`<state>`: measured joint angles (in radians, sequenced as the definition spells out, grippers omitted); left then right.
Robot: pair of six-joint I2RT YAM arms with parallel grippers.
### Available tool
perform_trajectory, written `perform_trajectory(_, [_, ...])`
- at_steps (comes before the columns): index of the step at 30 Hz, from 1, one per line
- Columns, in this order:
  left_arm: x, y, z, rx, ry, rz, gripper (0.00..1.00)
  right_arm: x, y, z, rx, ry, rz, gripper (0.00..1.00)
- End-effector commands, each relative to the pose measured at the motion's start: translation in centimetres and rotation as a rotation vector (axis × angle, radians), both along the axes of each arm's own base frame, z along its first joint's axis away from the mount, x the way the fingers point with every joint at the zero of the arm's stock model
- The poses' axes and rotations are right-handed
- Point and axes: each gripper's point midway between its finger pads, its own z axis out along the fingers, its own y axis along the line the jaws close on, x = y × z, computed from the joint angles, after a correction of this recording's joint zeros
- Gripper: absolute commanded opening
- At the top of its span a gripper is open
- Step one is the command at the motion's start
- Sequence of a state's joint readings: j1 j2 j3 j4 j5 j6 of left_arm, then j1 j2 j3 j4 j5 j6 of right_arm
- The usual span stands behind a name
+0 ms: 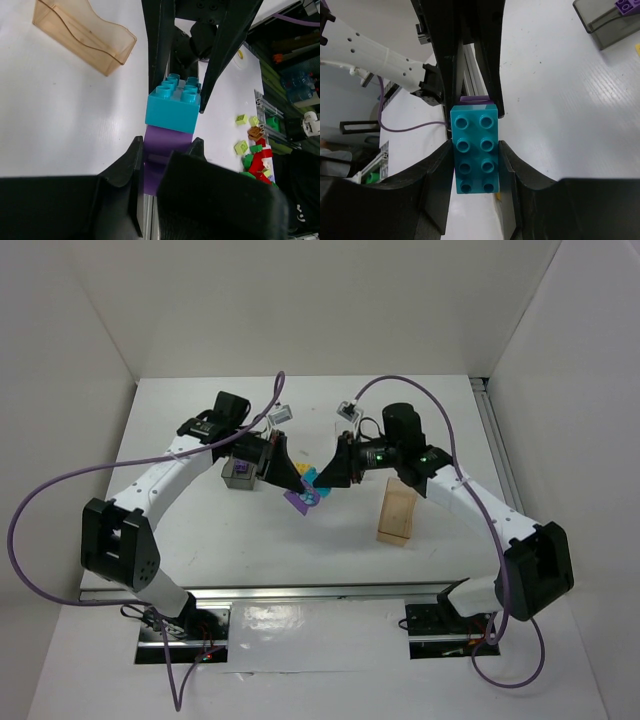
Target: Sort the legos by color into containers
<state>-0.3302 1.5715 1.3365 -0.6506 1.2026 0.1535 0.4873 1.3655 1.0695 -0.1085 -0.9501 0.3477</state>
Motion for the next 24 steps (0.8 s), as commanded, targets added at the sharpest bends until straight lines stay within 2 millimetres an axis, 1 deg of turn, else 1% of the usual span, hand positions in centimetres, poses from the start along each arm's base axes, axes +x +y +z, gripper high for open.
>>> perform_trajectory(1, [-0.3,-0.1,0.8,-0.032,-0.02,-0.029,0.0,3.0,-1.6,0.5,0.006,-0.04,-0.139,0.16])
perform_trajectory(2, [-0.4,-0.1,0.3,-0.018,-0.003,-0.019,0.0,2.9,-1.8,0.5,0.004,-0.043,-0.148,0.16])
perform_trajectory(3, [-0.2,0.3,-0.3,-0.002,0.006,-0.002,0.0,3.5,-2.2,0.4,-0.001,-0.046,-0.176,0.16])
perform_trajectory(4, [0.2,0.5,-0.5,0.009,0.015,0.017,0.0,3.9,-2.8,-0.2,-0.019,-0.039,-0.216,0.16])
perform_trajectory(5, [0.2,0.7,-1.2,0.035,0.031,0.035,0.0,4.6,-3.5,0.2,-0.017,-0.041,-0.258,0.16])
perform_trajectory(6, [0.5,1.0,-1.2,0.036,0.045,0.05,0.0,5.0,-4.0,-0.4,-0.029,-0.034,-0.287,0.16])
perform_trajectory(8, [1.3,1.5,-2.3,0.078,0.062,0.104,0.0,6.5,-5.1,-0.6,-0.032,-0.021,-0.385,0.16])
perform_trajectory(9, [1.8,1.9,-2.4,0.087,0.064,0.13,0.0,7.3,-5.9,-0.7,-0.053,-0.024,-0.447,0.16])
perform_trajectory(10, [2.7,2.4,-2.2,0.086,0.073,0.168,0.0,9.2,-7.3,-1.7,-0.122,-0.012,-0.579,0.16])
perform_trajectory(11, [3.2,2.8,-2.3,0.091,0.046,0.192,0.0,10.4,-8.0,-1.8,-0.142,-0.026,-0.643,0.16])
perform_trajectory(12, [3.9,3.1,-2.1,0.092,0.077,0.234,0.0,10.9,-8.4,-2.6,-0.185,-0.002,-0.7,0.18])
perform_trajectory(13, [4.7,3.9,-1.8,0.088,0.079,0.286,0.0,11.9,-9.3,-3.1,-0.219,-0.003,-0.765,0.18])
perform_trajectory(14, [5.5,4.5,-2.0,0.105,0.077,0.348,0.0,13.7,-10.2,-4.0,-0.275,-0.004,-0.871,0.18])
perform_trajectory(15, [6.9,4.8,-1.3,0.089,0.099,0.426,0.0,14.2,-10.5,-4.8,-0.314,0.0,-0.908,0.18])
perform_trajectory(16, [7.3,5.2,-1.4,0.083,0.112,0.465,0.0,14.9,-10.8,-5.4,-0.341,0.006,-0.935,0.18])
perform_trajectory(17, [7.8,5.5,-1.1,0.072,0.116,0.5,0.0,16.3,-11.1,-6.5,-0.389,0.005,-0.988,0.19])
perform_trajectory(18, [8.5,5.7,-0.3,0.071,0.124,0.569,0.0,16.9,-11.3,-7.4,-0.413,0.012,-1.004,0.19])
perform_trajectory(19, [9.0,5.8,0.0,0.059,0.107,0.596,0.0,17.5,-11.1,-8.0,-0.421,0.018,-1.002,0.19])
perform_trajectory(20, [9.1,5.9,-0.3,0.058,0.122,0.626,0.0,18.3,-10.8,-9.9,-0.462,0.033,-1.011,0.19])
perform_trajectory(21, [9.7,6.3,-0.3,0.064,0.117,0.68,0.0,19.2,-10.9,-10.0,-0.473,0.026,-1.034,0.19])
perform_trajectory(22, [9.7,6.2,0.2,0.062,0.13,0.715,0.0,20.0,-10.9,-10.3,-0.478,0.021,-1.049,0.19])
perform_trajectory(23, [9.8,6.4,-0.3,0.066,0.138,0.746,0.0,21.0,-10.6,-11.5,-0.501,0.032,-1.053,0.22])
perform_trajectory(24, [10.2,6.7,-0.5,0.076,0.14,0.778,0.0,21.6,-10.6,-12.0,-0.508,0.042,-1.068,0.23])
